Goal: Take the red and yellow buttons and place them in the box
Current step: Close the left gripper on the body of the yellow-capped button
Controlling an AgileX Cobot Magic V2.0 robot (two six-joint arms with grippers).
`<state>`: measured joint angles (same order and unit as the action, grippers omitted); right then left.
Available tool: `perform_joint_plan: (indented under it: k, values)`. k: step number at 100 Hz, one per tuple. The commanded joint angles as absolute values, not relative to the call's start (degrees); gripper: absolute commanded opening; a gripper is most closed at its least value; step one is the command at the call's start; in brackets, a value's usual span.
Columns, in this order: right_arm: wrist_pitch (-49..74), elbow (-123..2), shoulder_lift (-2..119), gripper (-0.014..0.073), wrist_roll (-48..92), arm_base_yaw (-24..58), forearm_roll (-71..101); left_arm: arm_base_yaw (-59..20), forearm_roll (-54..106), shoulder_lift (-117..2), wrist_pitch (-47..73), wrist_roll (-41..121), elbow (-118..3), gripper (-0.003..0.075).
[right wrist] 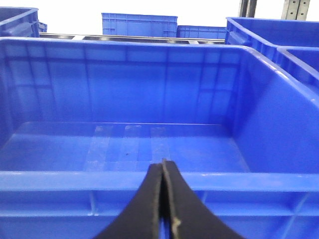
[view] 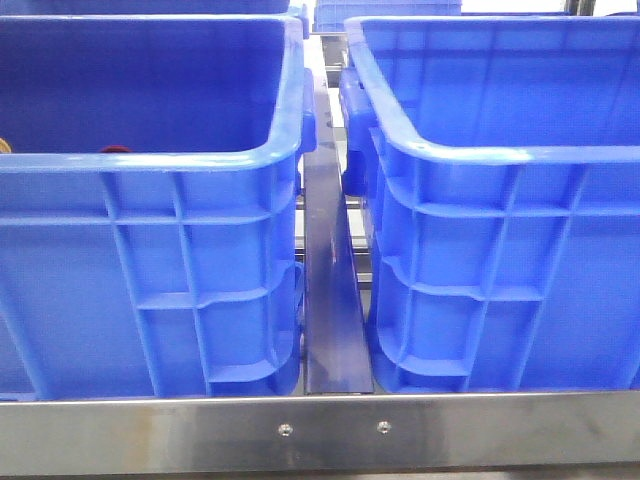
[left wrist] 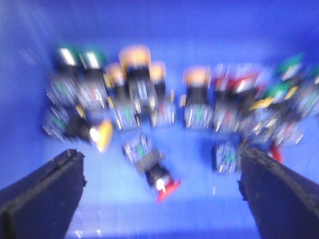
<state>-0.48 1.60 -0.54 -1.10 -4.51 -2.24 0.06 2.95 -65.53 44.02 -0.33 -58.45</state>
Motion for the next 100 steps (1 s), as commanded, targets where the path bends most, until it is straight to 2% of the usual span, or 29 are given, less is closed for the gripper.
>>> perform_joint_plan:
  k: [1, 37, 81, 91, 100]
  values:
    - [-4.9, 1.9, -1.7, -0.0094, -1.2, -4.5, -2.7, -0.4, 2.9, -70.0, 46.4, -2.4, -64.4, 0.0606]
    - [-4.9, 1.9, -1.7, -0.0094, -1.2, -4.5, -2.7, -0.4, -1.8, -90.2, 60.7, -6.3, -81.0, 0.0606]
    - [-4.9, 1.9, -1.7, -0.0094, -1.2, -4.5, -2.7, -0.4, -1.8, -103.6, 62.3, -7.2, -90.7, 0.0603]
    - [-4.9, 1.9, -1.7, -0.0094, -1.2, -4.5, -2.7, -0.4, -1.8, -104.4, 62.1, -7.2, -90.7, 0.0569]
    - [-4.9, 1.9, -1.7, -0.0094, -1.2, -4.5, -2.7, -0.4, -1.8, -104.5, 61.5, -7.2, -90.7, 0.0503]
